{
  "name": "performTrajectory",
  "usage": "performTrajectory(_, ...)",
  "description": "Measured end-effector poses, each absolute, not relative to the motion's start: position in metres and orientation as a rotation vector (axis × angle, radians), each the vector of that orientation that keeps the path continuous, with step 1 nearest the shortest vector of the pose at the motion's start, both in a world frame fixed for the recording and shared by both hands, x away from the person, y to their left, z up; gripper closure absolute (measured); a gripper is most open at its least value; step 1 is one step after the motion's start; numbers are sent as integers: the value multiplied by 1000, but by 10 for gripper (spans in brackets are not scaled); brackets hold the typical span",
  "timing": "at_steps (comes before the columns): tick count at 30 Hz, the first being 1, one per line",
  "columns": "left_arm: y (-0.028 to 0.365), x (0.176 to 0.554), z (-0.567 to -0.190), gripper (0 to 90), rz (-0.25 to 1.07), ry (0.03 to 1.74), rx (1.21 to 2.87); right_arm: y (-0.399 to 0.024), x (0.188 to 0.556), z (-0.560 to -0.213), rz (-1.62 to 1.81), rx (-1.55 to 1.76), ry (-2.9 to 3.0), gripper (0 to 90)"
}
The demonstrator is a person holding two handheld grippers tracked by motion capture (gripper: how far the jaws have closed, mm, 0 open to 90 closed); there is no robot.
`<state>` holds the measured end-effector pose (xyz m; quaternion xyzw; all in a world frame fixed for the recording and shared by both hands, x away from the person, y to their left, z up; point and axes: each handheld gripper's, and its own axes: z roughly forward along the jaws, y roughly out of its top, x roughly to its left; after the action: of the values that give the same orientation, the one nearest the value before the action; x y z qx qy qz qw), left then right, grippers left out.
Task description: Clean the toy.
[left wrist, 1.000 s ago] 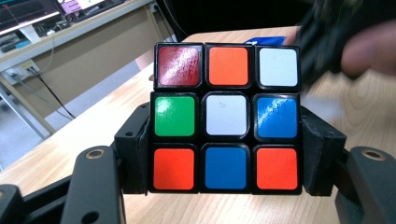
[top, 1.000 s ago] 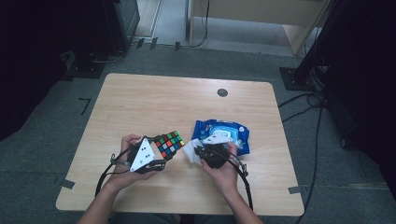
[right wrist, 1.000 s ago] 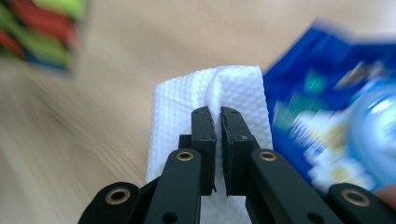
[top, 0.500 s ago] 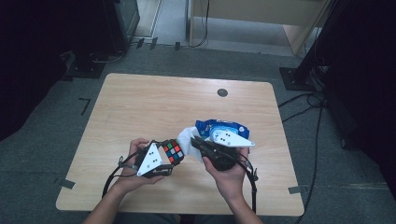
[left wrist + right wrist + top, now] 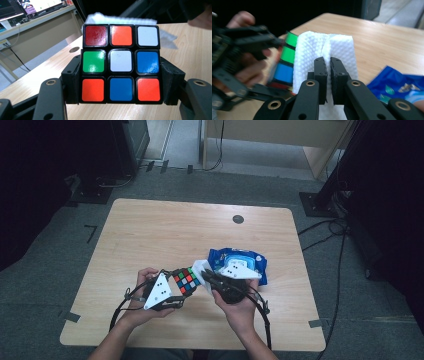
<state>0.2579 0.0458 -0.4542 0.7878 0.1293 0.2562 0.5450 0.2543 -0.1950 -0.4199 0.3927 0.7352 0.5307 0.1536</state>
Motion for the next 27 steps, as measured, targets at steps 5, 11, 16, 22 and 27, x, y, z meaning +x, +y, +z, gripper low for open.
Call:
performTrajectory(5, 46, 258, -454, 342, 609, 308, 1868, -200, 261, -430, 1481, 1170, 2118, 855)
performTrajectory(11, 44, 259, -458, 342, 603, 309, 1891, -194, 254, -421, 1537, 1126, 2135, 853)
performTrajectory(16, 43, 258, -457, 342, 603, 305, 1888, -186, 243, -407, 1600, 1035, 2146, 850)
performTrajectory(22, 42, 257, -457, 342, 606, 303, 1889, -190, 248, -412, 1569, 1070, 2147, 846)
performTrajectory(27, 43, 257, -455, 342, 612, 299, 1885, -193, 255, -421, 1498, 1084, 2144, 846)
